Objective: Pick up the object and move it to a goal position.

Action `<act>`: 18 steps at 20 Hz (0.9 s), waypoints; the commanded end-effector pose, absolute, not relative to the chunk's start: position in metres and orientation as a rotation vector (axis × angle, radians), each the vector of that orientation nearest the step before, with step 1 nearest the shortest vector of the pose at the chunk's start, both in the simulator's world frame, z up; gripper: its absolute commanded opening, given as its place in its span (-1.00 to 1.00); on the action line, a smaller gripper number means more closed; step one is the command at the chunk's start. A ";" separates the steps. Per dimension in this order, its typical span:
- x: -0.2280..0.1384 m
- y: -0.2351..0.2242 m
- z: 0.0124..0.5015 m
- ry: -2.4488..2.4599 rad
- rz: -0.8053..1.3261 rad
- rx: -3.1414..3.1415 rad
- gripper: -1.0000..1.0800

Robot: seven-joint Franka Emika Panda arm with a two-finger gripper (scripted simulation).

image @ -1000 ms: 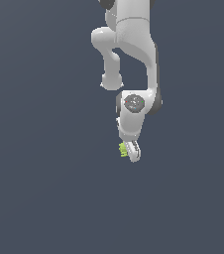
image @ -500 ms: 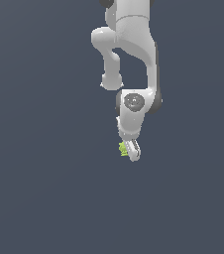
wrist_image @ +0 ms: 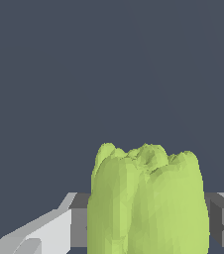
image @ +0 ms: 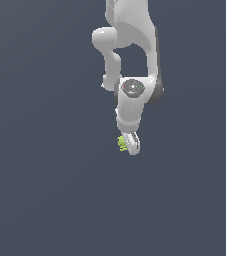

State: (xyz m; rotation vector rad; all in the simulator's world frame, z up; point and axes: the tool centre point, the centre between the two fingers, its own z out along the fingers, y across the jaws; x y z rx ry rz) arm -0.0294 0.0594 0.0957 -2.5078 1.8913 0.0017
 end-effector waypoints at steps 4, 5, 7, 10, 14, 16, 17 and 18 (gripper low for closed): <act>-0.040 0.047 0.143 1.891 0.002 -2.506 -1.00; -0.043 0.045 0.153 1.891 0.002 -2.506 -1.00; -0.047 0.039 0.174 1.891 0.002 -2.506 -1.00; -0.054 0.031 0.203 1.892 0.002 -2.506 -1.00; -0.061 0.022 0.237 1.893 0.001 -2.507 -1.00; -0.064 0.019 0.251 1.893 0.000 -2.507 -1.00; -0.065 0.017 0.258 1.893 0.000 -2.507 -1.00; -0.066 0.016 0.264 1.893 0.000 -2.507 -1.00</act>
